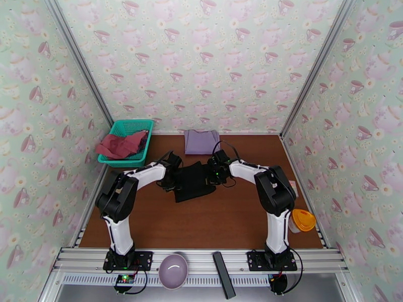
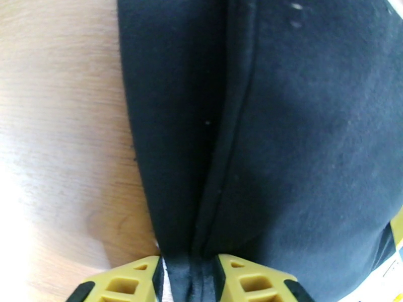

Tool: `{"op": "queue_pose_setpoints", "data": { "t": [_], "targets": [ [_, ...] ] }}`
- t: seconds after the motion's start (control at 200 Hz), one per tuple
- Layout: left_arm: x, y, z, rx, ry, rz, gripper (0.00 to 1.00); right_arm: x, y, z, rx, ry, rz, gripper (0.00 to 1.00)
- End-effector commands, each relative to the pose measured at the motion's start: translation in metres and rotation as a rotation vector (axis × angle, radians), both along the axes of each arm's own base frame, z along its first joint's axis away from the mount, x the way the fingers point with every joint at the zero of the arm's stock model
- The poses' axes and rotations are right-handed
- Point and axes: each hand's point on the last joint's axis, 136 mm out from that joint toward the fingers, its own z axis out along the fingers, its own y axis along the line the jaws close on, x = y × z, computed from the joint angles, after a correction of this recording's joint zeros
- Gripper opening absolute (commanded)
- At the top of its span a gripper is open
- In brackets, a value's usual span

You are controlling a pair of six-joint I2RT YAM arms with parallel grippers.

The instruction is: Fold and stack the mixed laundry pile

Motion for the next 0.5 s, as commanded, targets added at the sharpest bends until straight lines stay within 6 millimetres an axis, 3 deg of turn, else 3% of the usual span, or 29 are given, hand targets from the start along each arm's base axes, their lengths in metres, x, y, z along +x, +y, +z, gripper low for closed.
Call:
{"op": "queue_pose_setpoints", "data": {
  "t": [0.0, 0.185, 0.351, 0.491],
  "targets": [
    [0.023, -0.072, -0.042, -0.260, -0.060, -0.089, 0.27, -0.019, 0.001, -0.004, -0.022, 0.053, 0.000, 0.00],
    [0.020, -0.070, -0.048, -0.249, -0.048, -0.090, 0.00, -0.018, -0.003, -0.002, -0.038, 0.040, -0.021, 0.00],
    [0.023, -0.062, -0.032, -0.214, -0.093, -0.095, 0.00, -0.008, -0.005, 0.013, -0.046, -0.009, -0.048, 0.00],
    [0.033, -0.053, 0.016, -0.159, -0.185, -0.125, 0.00, 0.007, -0.012, 0.046, -0.075, -0.098, -0.085, 0.00]
  ]
}}
